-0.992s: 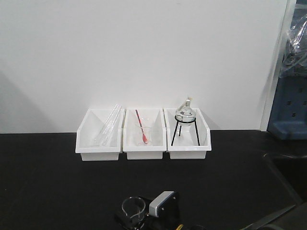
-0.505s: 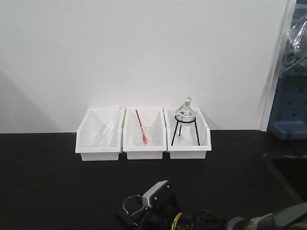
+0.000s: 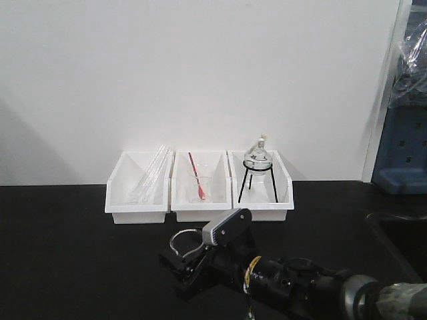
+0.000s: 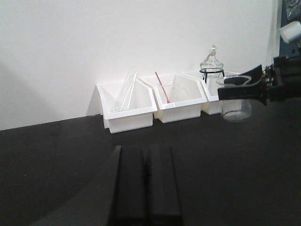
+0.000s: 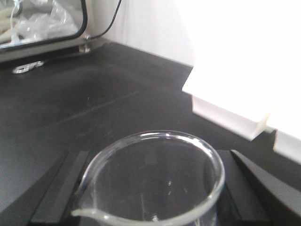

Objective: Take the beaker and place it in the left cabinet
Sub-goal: 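Lift the beaker with the right gripper and raise it toward the robot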

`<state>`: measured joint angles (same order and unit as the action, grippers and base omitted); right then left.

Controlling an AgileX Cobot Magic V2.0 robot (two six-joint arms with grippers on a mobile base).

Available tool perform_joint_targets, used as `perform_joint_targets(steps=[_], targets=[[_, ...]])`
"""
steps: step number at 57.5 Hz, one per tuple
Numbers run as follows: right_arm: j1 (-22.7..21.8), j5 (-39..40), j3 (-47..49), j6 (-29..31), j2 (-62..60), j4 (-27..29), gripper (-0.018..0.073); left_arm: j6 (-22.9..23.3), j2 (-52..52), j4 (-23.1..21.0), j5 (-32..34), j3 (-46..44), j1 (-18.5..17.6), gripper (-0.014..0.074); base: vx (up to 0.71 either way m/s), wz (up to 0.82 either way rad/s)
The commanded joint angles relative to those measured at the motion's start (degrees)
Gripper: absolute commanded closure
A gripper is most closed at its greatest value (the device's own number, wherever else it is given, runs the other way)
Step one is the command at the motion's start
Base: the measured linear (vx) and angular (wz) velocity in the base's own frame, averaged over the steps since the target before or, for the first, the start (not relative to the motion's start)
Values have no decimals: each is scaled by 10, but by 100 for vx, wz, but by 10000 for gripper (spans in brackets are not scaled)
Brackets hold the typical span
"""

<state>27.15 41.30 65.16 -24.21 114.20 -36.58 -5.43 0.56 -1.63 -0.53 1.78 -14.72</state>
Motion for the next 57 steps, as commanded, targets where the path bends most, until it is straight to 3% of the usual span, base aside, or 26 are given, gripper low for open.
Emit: perform_joint_targets(steps=[1, 12, 17, 40, 57], targets=[[-2, 4, 13, -22, -76, -11, 565, 2, 10, -5, 48, 9, -2, 595, 0, 0], [-2, -60, -3, -139, -164, -102, 565, 2, 10, -5, 48, 9, -2, 595, 0, 0], [-2, -72, -42, -175, -208, -109, 565, 2, 10, -5, 48, 9, -2, 595, 0, 0], [-2, -161, -179, -163, -394, -100, 564, 2, 10, -5, 48, 9, -2, 595, 0, 0], [-3, -208, -200, -160, -457, -103, 564, 2, 10, -5, 48, 9, -2, 595, 0, 0]])
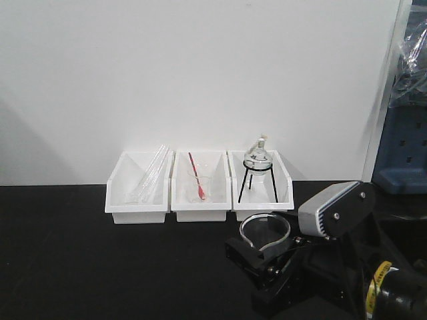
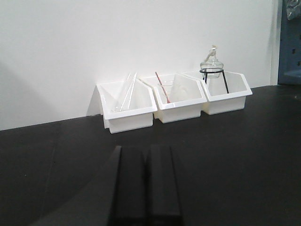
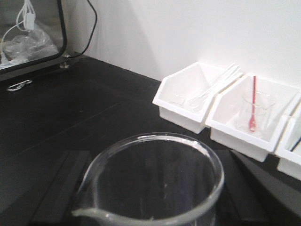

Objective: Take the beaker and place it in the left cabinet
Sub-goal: 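Lift the beaker with the right gripper and raise it toward the robot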

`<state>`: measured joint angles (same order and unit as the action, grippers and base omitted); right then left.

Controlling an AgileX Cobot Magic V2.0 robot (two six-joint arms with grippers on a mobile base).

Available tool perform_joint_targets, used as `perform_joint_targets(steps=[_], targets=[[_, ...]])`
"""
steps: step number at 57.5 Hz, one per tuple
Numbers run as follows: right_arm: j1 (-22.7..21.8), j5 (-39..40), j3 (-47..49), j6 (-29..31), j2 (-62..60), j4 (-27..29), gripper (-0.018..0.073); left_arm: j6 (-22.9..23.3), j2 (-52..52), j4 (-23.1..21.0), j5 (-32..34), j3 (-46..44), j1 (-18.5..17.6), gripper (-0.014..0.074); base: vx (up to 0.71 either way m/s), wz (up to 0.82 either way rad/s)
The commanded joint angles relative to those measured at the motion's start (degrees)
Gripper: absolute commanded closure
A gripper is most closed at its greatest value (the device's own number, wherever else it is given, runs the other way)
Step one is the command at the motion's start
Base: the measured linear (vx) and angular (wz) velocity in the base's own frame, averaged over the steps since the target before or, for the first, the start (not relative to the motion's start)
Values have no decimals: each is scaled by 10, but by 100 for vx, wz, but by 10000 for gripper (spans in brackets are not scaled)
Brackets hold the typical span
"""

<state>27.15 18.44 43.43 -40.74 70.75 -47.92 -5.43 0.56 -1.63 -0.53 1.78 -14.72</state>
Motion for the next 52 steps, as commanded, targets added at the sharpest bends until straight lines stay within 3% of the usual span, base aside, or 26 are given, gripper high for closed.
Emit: perform_joint_targets(steps=[1, 52], targets=[[-3, 21, 17, 6, -23, 11, 564, 2, 10, -5, 48, 9, -2, 595, 0, 0], [-3, 21, 17, 6, -22, 11, 564, 2, 10, -5, 48, 9, -2, 595, -2, 7]])
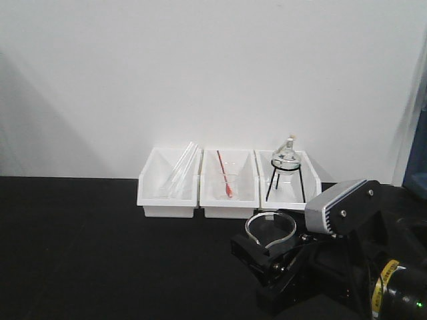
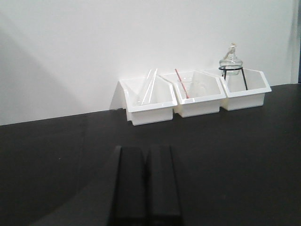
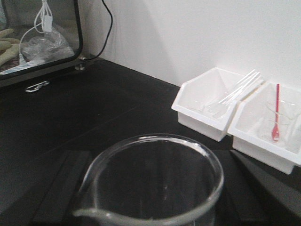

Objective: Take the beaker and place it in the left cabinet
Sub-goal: 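Drive the base to the white cabinet holding the beaker in the right gripper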

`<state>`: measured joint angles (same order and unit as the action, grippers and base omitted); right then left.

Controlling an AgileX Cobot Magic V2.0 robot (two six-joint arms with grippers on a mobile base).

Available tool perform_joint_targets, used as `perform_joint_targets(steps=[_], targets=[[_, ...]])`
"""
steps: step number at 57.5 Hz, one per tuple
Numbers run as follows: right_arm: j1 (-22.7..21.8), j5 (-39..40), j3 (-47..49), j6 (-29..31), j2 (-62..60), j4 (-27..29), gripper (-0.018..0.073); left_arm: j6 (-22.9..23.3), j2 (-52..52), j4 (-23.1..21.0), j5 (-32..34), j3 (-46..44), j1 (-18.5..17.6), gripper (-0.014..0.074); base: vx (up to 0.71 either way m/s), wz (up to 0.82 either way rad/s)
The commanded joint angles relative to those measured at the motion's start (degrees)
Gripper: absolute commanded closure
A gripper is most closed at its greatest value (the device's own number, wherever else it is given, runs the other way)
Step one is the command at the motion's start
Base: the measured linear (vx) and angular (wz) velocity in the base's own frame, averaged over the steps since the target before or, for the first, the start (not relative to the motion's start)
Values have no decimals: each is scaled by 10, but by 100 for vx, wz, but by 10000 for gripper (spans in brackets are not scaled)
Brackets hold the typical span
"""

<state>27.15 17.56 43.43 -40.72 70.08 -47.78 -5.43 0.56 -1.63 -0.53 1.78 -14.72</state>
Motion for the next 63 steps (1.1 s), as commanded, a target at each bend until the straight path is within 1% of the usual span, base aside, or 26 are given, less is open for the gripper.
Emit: perform_joint_targets(steps=[1, 22, 63], targets=[[-3, 30, 17, 5, -16, 9, 564, 2, 10, -5, 48, 9, -2, 595, -7, 30], [-3, 28, 17, 5, -16, 9, 564, 2, 10, -5, 48, 9, -2, 595, -11, 44], [-3, 28, 17, 5, -16, 9, 564, 2, 10, -5, 48, 9, -2, 595, -14, 54]])
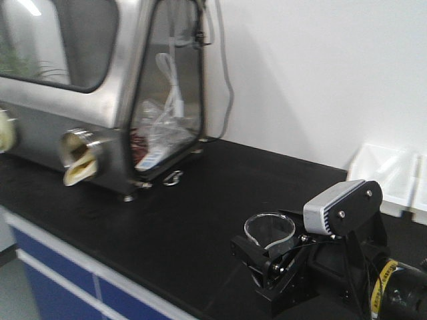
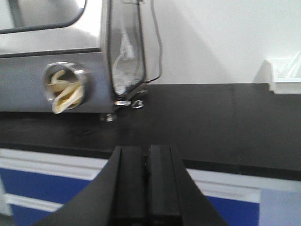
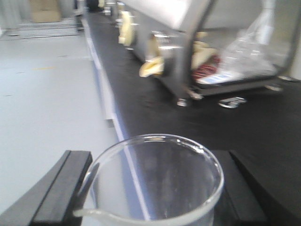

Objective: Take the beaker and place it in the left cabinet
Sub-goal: 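Drive the base to the white cabinet holding the beaker in the right gripper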

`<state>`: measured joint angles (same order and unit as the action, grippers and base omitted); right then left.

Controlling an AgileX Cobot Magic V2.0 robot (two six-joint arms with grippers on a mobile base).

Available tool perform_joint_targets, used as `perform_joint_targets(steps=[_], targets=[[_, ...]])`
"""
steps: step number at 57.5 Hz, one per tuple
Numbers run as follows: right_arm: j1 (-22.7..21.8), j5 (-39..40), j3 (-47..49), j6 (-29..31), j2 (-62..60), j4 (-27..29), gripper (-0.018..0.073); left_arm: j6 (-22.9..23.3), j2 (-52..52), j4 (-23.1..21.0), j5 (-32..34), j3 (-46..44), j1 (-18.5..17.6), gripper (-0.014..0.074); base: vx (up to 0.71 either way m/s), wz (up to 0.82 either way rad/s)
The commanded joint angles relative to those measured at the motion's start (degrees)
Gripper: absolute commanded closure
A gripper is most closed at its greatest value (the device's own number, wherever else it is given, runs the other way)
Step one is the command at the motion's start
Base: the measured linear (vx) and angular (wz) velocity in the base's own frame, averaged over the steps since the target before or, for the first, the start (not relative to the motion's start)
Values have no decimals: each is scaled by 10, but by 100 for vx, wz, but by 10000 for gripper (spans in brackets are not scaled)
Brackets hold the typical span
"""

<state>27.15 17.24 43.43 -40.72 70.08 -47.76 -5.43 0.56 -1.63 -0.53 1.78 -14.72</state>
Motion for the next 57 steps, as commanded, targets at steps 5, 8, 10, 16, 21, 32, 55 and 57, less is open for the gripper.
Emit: perform_joint_targets(steps=[5, 8, 10, 16, 21, 32, 55, 57], targets=[[-3, 31, 17, 5, -16, 9, 564, 2, 10, -5, 48, 9, -2, 595, -11, 57], [-3, 31, 17, 5, -16, 9, 564, 2, 10, -5, 48, 9, -2, 595, -10, 59], [-3, 31, 17, 5, -16, 9, 564, 2, 10, -5, 48, 9, -2, 595, -9, 61], [-3, 31, 17, 5, -16, 9, 564, 2, 10, -5, 48, 9, -2, 595, -8, 65], [-3, 31, 17, 5, -16, 9, 564, 2, 10, -5, 48, 9, -2, 595, -6, 70], [-2, 32, 17, 5, -16, 9, 564, 2, 10, -5, 48, 9, -2, 595, -3, 79], [-2, 31, 17, 5, -16, 9, 564, 2, 10, -5, 48, 9, -2, 595, 8, 67], [-2, 31, 17, 5, -16, 9, 564, 2, 10, -5, 48, 9, -2, 595, 17, 42]])
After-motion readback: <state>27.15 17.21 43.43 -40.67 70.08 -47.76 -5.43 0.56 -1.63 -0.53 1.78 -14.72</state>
